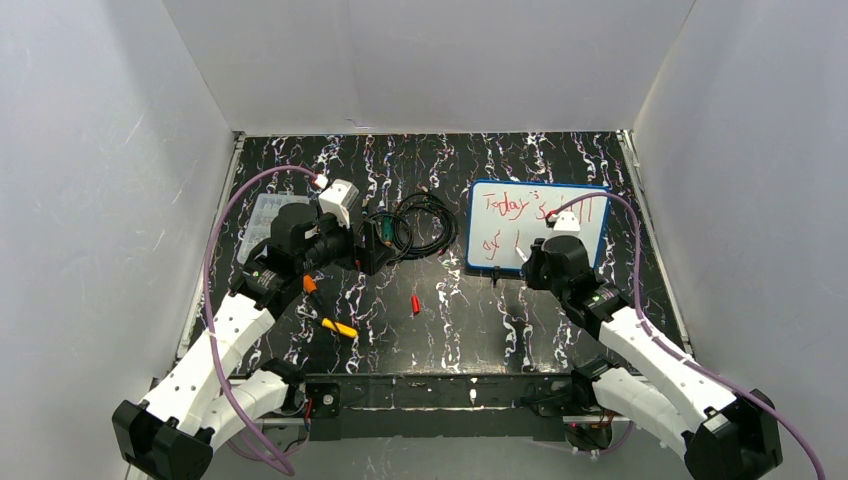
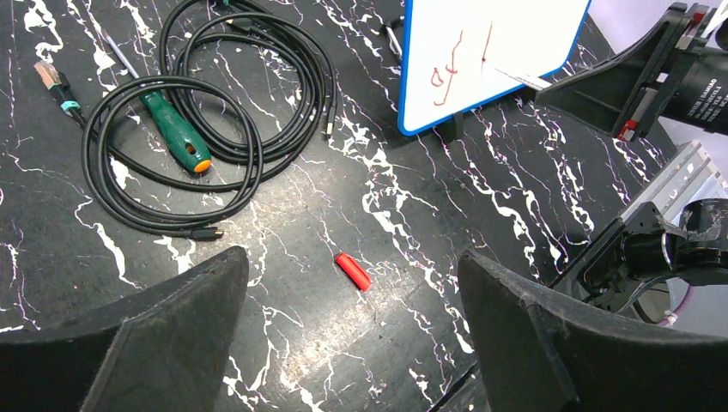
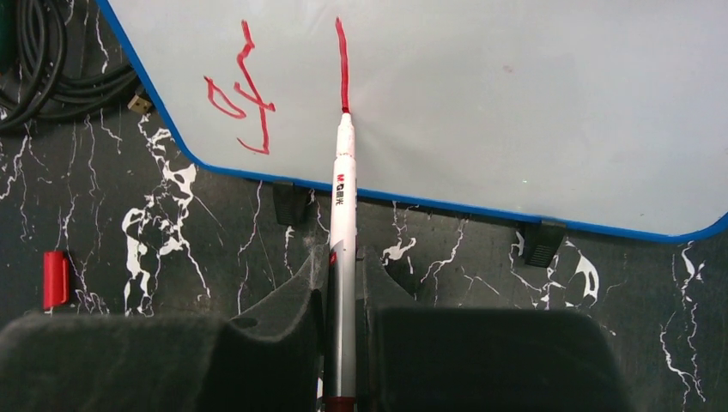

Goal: Write a sentence on the whiteboard

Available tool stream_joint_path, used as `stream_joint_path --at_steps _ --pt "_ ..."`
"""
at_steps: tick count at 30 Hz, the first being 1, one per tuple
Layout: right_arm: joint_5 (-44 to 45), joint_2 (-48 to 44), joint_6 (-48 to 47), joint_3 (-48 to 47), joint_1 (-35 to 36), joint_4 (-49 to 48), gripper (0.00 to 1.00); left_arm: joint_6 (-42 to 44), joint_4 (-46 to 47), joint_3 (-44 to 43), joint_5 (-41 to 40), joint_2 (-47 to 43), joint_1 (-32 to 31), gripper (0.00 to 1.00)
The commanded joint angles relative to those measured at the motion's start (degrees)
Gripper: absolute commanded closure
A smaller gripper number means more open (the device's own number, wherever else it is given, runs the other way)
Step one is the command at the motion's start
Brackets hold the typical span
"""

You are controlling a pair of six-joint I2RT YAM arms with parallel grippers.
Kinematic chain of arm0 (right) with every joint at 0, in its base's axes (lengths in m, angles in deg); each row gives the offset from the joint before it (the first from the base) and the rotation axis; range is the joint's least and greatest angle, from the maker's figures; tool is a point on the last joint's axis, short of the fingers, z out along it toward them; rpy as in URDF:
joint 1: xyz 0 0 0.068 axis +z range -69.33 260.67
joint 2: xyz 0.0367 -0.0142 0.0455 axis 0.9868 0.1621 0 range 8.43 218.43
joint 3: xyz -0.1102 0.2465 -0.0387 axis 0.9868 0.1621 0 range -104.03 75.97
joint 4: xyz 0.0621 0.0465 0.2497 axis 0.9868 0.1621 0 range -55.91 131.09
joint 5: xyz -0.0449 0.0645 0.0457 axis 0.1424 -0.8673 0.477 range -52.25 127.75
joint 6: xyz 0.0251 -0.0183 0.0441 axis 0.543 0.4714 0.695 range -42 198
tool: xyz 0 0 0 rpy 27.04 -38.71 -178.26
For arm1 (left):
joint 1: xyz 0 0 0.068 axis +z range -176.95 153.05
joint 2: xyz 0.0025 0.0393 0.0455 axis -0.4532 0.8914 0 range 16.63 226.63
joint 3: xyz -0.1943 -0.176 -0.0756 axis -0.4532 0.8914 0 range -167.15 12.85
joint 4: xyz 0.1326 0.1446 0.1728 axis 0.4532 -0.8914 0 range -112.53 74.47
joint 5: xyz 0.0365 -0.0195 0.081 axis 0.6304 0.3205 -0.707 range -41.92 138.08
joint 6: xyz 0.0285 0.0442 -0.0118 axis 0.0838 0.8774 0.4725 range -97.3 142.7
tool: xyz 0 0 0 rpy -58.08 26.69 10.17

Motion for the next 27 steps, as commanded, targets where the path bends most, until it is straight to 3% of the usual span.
stream_joint_path --at_steps 1,12,27 --pt "-0.1 1.7 1.5 -0.4 -0.3 2.7 0.99 0.0 0.6 0.8 1.1 -1.4 0.4 0.1" --pt "2.2 -0.8 1.8 -1.7 -0.3 5.2 0.99 0.0 0.6 0.8 1.1 -1.6 0.4 0.1" --pt "4.1 -2.6 -1.2 -2.7 -0.3 -0.8 0.99 -0.1 0.6 0.8 1.0 -1.1 0.4 0.1"
